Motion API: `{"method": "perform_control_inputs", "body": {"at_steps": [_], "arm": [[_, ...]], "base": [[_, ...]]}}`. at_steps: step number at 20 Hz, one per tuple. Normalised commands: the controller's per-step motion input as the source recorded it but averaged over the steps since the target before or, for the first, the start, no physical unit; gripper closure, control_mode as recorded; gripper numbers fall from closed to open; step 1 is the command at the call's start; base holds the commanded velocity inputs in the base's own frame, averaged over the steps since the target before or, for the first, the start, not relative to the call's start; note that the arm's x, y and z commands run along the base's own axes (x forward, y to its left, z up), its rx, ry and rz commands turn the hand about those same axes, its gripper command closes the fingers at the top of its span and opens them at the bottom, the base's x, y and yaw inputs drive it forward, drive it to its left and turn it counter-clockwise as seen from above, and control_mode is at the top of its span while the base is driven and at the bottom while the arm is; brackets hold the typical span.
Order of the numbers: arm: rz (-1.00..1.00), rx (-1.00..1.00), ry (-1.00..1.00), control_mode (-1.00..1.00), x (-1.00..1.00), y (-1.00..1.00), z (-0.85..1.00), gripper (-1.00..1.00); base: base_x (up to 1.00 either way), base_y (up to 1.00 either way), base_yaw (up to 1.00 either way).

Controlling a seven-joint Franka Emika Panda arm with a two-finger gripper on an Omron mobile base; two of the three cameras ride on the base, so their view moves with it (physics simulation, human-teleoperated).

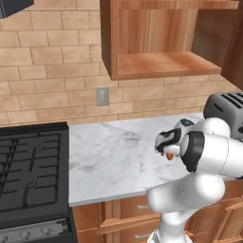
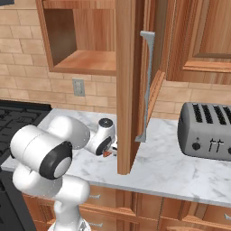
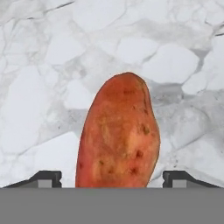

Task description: Pick the sweet potato, eggplant from the counter and place them in the cabinet. Then close the cabinet.

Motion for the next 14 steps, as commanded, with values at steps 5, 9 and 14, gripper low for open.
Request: {"method": "perform_control_inputs", "body": {"at_steps": [5, 9, 14], "arm": [[0.0, 0.0, -0.03, -1.0, -0.02, 0.0, -0.02, 1.0], [0.0, 0.0, -0.17, -1.0, -0.64, -0.01, 0.87, 1.0], [-0.03, 0.0, -0.09, -1.0, -0.61, -0.01, 1.0, 1.0]], "base": [[0.0, 0.0, 0.0], [0.0, 0.0, 0.0], [0.0, 0.0, 0.0]]}}
